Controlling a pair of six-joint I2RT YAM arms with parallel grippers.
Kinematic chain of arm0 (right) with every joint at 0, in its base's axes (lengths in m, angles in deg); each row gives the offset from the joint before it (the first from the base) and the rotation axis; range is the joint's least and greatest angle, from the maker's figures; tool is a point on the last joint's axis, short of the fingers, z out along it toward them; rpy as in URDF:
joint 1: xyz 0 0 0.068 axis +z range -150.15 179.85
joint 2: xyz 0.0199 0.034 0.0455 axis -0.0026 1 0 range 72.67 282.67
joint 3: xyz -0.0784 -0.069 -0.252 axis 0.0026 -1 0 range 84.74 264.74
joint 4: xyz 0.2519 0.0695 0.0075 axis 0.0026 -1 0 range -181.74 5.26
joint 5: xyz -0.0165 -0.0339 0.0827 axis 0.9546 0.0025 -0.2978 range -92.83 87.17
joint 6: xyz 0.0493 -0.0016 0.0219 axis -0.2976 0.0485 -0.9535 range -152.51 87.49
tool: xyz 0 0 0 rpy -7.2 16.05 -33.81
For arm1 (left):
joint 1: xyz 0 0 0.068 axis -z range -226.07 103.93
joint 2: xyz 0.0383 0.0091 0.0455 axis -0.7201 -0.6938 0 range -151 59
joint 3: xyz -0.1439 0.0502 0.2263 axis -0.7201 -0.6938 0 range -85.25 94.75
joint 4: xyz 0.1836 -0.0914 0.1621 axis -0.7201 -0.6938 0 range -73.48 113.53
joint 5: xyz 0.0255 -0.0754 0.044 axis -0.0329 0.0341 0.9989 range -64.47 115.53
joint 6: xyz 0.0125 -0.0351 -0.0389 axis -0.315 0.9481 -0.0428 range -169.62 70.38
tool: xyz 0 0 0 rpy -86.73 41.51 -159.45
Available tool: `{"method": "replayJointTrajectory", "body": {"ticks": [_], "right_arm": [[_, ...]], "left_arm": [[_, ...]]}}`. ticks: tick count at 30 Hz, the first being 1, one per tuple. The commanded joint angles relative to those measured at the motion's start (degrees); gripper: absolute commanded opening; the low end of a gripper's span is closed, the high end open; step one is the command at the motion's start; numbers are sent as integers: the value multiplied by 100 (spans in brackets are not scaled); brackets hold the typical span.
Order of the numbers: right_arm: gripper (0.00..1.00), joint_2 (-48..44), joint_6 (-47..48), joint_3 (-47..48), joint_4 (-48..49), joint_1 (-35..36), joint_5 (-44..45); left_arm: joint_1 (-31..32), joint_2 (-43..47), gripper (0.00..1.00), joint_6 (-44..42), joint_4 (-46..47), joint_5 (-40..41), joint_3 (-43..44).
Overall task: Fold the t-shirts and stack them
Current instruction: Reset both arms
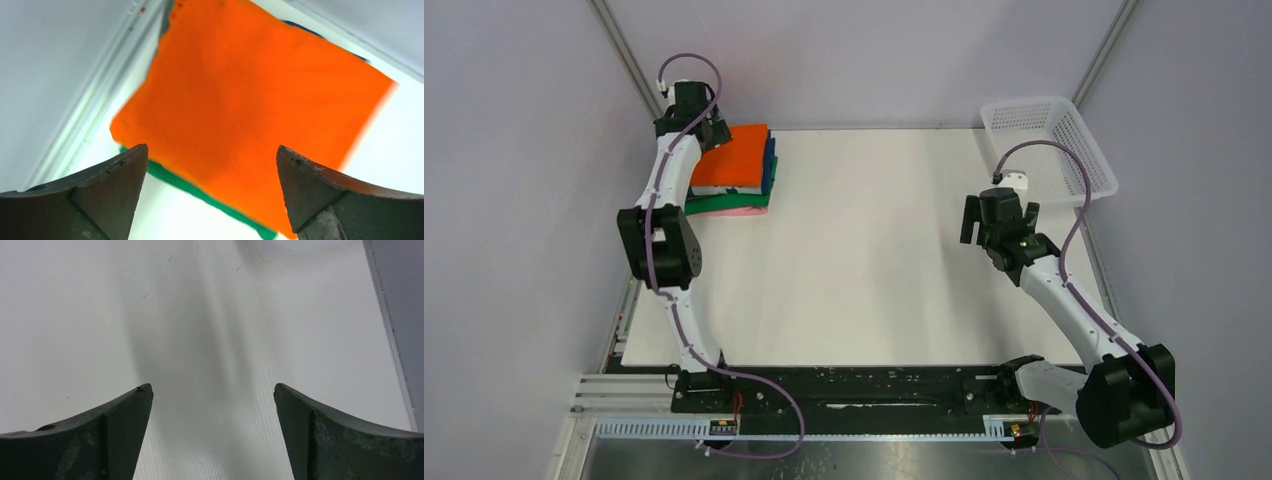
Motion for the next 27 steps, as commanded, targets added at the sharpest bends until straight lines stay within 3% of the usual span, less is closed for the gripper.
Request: {"method": "replayJointTrajectory", "body": {"ticks": [1,6,11,15,21,27], "right_arm": [[99,-394,-616,-52,125,-30,363],[100,-891,-1187,-539,143,-71,182],[99,-1441,-1313,-948,86,-85,-187],[99,-1958,-1064,-1446,362,-85,-213],[99,-2365,-1202,-2039,705,-80,-540],[100,-2406,-1148,-2138,998,-84,-140]], "left_arm": [[109,1679,99,620,1004,-1187,-1219],[411,3262,99,814,1474,-1682,-3226],[963,5507,99,1275,3616,-2363,-6500],[1054,6610,99,1793,3760,-2223,-7976],[1071,7470,99,1798,3218,-1791,-8577],[1071,7403,99,1659,3403,-1801,-8461]]}}
